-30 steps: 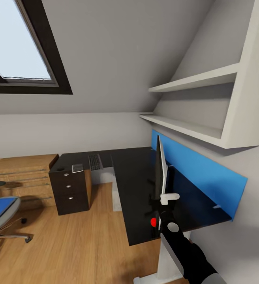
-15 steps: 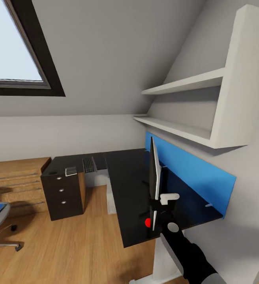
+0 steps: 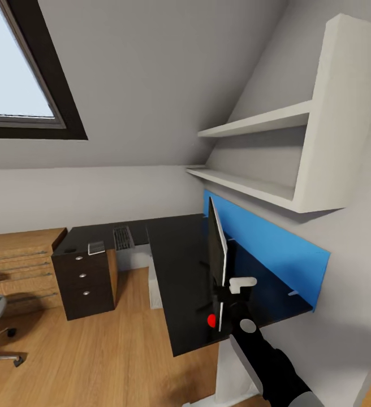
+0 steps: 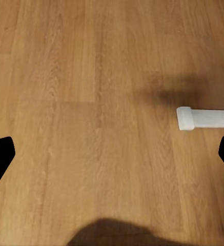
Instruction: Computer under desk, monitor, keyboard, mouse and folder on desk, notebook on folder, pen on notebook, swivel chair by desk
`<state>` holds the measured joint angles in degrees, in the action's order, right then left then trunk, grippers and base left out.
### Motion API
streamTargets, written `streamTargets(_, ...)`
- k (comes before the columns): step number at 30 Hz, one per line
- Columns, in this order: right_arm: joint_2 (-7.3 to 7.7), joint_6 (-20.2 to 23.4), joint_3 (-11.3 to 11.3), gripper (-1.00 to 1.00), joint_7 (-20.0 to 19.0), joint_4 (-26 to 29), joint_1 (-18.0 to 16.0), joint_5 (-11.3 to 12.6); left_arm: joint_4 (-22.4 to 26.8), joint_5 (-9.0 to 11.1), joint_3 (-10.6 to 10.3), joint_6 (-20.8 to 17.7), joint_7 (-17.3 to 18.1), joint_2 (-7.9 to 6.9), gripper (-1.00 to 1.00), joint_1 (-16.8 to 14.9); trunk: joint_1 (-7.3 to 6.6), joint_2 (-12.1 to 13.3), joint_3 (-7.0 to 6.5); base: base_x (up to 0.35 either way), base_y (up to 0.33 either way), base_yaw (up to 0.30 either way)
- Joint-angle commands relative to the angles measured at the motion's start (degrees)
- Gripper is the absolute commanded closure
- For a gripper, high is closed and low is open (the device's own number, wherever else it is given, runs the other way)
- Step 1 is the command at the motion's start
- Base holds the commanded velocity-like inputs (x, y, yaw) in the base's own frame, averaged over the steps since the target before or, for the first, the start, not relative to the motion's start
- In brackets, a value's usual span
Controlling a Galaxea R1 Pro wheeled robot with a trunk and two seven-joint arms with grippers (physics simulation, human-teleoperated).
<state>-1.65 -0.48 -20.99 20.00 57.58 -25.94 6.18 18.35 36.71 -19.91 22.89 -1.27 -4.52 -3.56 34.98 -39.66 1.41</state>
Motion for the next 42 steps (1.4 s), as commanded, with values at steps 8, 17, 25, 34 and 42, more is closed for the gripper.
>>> streamTargets(8,0.06,-0.05,-0.25,-1.0,0.31,-0.01,-0.07,0.59,0.02,0.49,-0.48,0.23,-0.13,-0.05,-1.0,-0.04,0.02,-0.09,-0.31,0.0,0.0,-0.143)
streamTargets(17,0.04,-0.05,-0.28,-1.0,0.3,-0.01,-0.07,0.59,0.02,0.47,-0.48,0.23,-0.13,-0.05,-1.0,-0.04,0.02,-0.09,-0.78,0.0,0.0,-0.145)
streamTargets(25,0.05,-0.05,-0.28,-1.0,0.31,-0.01,-0.07,0.59,0.02,0.47,-0.48,0.28,-0.13,-0.05,-1.0,-0.04,0.02,-0.09,-1.19,0.0,0.0,-0.14)
streamTargets(34,0.04,-0.01,-0.28,-1.0,0.34,-0.01,-0.07,0.59,0.02,0.47,-0.48,0.27,-0.13,-0.05,-1.0,-0.04,0.02,-0.09,-1.65,0.0,0.0,-0.135)
streamTargets(42,0.06,0.03,-0.28,-1.0,0.38,-0.01,-0.07,0.59,0.02,0.47,-0.48,0.24,-0.13,-0.05,-1.0,-0.04,0.02,-0.09,-2.05,0.0,0.0,-0.133)
